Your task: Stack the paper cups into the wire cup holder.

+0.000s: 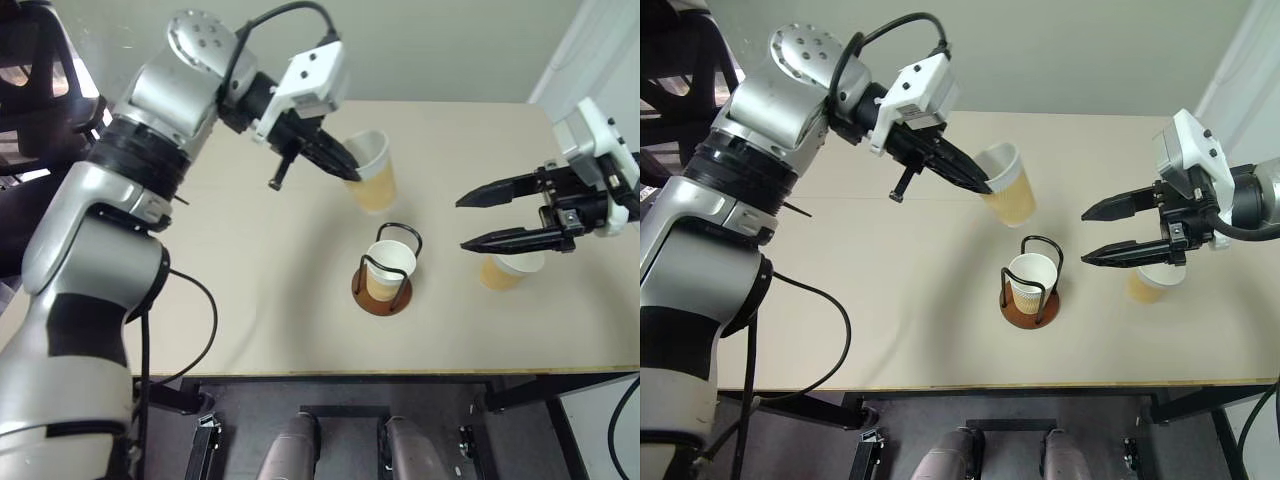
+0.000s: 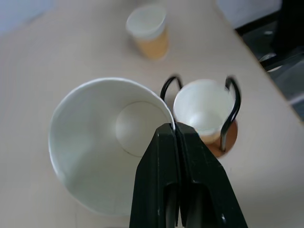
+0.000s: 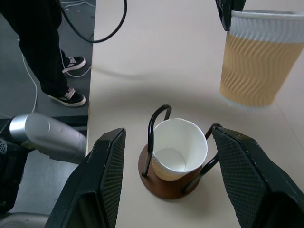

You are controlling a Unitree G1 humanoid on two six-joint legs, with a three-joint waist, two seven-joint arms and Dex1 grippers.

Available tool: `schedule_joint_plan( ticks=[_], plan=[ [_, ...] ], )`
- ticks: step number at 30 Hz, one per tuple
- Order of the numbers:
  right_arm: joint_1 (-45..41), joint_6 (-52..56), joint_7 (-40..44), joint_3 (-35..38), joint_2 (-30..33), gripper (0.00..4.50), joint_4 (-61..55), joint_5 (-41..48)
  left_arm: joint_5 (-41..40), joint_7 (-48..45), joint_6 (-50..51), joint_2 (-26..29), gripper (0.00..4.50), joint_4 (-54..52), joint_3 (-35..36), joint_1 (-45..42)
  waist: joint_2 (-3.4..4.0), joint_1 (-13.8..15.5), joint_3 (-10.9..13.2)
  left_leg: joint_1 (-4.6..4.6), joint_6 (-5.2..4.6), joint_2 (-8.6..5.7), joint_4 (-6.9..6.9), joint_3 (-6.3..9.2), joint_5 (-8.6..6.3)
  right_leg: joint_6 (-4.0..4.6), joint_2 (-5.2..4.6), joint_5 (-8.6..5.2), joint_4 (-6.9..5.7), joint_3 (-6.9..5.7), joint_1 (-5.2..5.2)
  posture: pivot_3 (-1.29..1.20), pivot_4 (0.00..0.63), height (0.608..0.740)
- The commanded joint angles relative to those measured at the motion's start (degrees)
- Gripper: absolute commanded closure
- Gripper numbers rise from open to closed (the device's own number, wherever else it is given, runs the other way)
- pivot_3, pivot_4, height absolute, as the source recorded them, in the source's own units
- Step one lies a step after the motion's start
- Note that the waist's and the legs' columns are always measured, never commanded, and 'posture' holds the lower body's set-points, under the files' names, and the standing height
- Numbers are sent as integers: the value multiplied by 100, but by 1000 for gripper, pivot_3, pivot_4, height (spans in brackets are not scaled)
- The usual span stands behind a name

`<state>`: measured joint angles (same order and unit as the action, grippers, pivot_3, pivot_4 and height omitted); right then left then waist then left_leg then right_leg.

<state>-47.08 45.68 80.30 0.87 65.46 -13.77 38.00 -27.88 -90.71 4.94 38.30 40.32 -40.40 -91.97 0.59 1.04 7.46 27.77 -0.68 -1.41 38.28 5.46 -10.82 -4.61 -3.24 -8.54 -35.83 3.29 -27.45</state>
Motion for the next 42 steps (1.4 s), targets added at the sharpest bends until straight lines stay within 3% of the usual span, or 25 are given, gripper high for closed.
schedule_joint_plan(
  ticks=[1, 10, 23, 42],
  plan=[
    [-111, 87, 61, 208, 166, 1575, -65, 112, -353, -179, -190, -9, 4487, -221, -268, -307, 0, 6, 0, 3, -3, -4, 4, -4, -2, 0, 4, 0, 2, -4, 0, 0, 150, 740],
    [-141, 377, 215, 245, 423, 1575, -50, 263, -467, -179, -759, -142, 4487, -607, -885, -433, 2, 39, 1, 19, -31, -21, 80, -2, -18, 12, 1, -6, 1, 0, 21, 0, 150, 740],
    [-288, 643, 464, 204, 750, 1575, -8, 354, 14, -179, -1479, -551, 4487, -258, -1015, -515, 2, 38, 1, 10, -45, -48, 91, 15, -10, -4, -20, 1, -1, 11, 45, 0, 150, 740],
    [-451, 554, 593, -2, 730, 1575, 113, 197, -647, -179, -1212, -193, 4487, -772, -1805, -548, 3, 54, 2, 16, -50, -52, 91, 18, -17, -16, -23, -8, 4, 7, 46, 0, 150, 740]
  ],
)
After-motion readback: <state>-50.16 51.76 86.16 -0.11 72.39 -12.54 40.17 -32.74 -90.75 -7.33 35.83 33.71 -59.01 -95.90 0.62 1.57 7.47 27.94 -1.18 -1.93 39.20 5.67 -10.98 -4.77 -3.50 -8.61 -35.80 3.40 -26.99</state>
